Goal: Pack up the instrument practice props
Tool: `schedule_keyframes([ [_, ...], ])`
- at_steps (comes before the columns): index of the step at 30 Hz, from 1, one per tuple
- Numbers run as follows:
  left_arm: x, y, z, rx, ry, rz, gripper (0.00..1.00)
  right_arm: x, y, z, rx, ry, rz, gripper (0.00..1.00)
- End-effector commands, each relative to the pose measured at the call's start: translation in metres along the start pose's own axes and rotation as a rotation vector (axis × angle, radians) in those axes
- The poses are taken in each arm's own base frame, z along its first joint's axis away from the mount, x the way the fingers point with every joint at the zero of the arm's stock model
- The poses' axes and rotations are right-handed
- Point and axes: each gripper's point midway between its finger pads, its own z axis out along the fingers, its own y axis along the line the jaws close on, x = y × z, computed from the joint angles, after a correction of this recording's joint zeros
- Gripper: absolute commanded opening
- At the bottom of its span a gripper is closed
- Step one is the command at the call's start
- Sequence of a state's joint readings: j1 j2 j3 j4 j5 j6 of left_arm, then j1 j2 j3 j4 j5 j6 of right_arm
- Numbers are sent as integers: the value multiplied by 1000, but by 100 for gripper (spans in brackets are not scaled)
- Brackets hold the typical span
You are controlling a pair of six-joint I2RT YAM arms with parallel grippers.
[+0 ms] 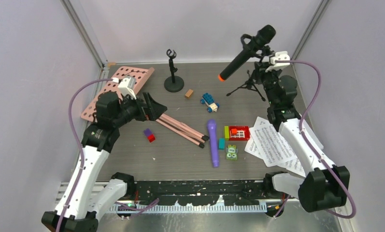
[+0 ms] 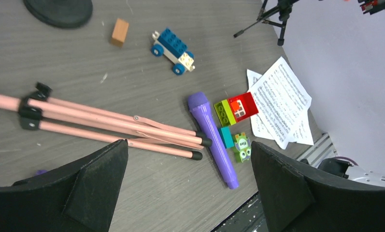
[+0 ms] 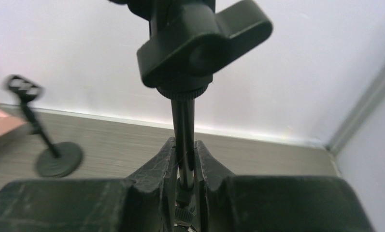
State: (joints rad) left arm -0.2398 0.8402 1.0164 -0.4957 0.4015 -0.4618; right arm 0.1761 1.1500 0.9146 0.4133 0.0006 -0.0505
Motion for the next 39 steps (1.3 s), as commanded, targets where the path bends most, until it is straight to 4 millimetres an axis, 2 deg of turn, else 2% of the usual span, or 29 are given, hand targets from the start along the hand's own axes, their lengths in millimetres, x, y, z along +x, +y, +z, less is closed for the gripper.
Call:
schedule_keyframes([
  [1, -29, -5, -43, -124, -36, 66, 100, -101, 63, -24, -164, -231, 14, 1],
  [4, -52, -10, -80, -198, -122, 136, 100, -111, 101, -40, -270, -228, 117, 1],
  [7, -69, -7, -114, -293, -217, 179, 100, -110, 135, -57, -393, -191, 187, 1],
  [10, -74, -7, -134, -334, -257, 200, 100, -104, 166, -79, -488, -148, 238, 1],
  [12, -72, -6, -134, -340, -246, 204, 100, -97, 190, -95, -554, -94, 282, 1],
  [15, -62, 3, -125, -358, -191, 178, 100, -78, 222, -115, -601, -13, 303, 1],
  [19, -50, 12, -113, -365, -168, 141, 100, -63, 264, -144, -670, 29, 301, 1],
  [23, -46, 14, -111, -363, -173, 141, 100, -56, 300, -170, -767, 46, 315, 1],
  [25, -46, 20, -113, -397, -173, 140, 100, -44, 316, -180, -824, 74, 311, 1],
  [31, -40, 26, -114, -419, -159, 156, 100, -4, 349, -191, -842, 134, 337, 1],
  [39, -40, 24, -118, -410, -167, 182, 100, 28, 359, -183, -720, 117, 329, 1],
])
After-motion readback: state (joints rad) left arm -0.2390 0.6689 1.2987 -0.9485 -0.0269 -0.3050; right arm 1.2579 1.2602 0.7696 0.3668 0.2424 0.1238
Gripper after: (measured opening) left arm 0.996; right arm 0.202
